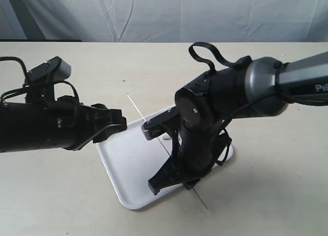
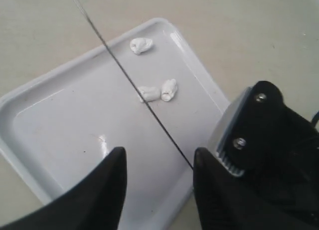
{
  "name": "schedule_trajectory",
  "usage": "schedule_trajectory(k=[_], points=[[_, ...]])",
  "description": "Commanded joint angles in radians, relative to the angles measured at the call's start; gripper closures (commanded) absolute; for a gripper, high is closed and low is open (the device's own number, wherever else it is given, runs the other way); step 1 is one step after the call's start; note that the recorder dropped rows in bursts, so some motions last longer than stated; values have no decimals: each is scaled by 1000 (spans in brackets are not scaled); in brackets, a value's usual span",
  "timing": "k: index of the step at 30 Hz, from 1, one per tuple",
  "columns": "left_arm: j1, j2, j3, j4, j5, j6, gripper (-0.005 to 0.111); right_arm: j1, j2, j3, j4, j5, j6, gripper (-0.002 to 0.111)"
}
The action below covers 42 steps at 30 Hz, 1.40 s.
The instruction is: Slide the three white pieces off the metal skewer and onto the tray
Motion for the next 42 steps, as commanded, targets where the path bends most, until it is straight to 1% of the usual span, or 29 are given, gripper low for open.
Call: schedule_trajectory(k=[1, 7, 9, 12, 14, 16, 18, 20, 23, 25, 27, 30, 35, 39, 41, 42], points=[[1, -82, 43, 16, -48, -2, 65, -5, 47, -57, 11, 94, -38, 109], [1, -132, 95, 23, -138, -2, 65, -5, 65, -77, 11, 132, -38, 107], [1, -132, 108, 23, -173, -2, 65, -5, 66, -77, 11, 148, -38, 102], [1, -132, 130, 20, -212, -2, 65, -5, 70, -77, 11, 158, -38, 87], [1, -132, 147, 20, -233, -2, 65, -5, 70, -77, 11, 157, -38, 79], [1, -138, 168, 20, -284, -2, 65, -5, 70, -77, 9, 157, -38, 77], [1, -152, 185, 20, -345, 20, 65, -5, 66, -77, 0, 165, -38, 77], [1, -174, 197, 20, -389, 80, 65, -5, 53, -77, -11, 169, -38, 77], [1, -218, 213, 15, -444, 265, 65, -5, 5, -77, -36, 140, -40, 77], [1, -246, 225, 1, -473, 349, 71, -5, -35, -75, -42, 103, -40, 77], [1, -275, 233, -54, -550, 372, 81, -5, -92, -75, -46, 52, -40, 77], [1, -320, 234, -104, -626, 412, 92, -5, -177, -75, -48, 9, -40, 77], [1, -411, 234, -104, -633, 530, 92, -5, -337, -49, -64, -68, -40, 77], [1, -487, 220, -123, -698, 661, 92, -5, -465, 20, -88, -106, -38, 77], [1, -532, 200, -145, -670, 780, 92, -5, -540, 79, -115, -123, -18, 77], [1, -553, 187, -172, -634, 884, 92, -5, -576, 112, -127, -131, -3, 77]])
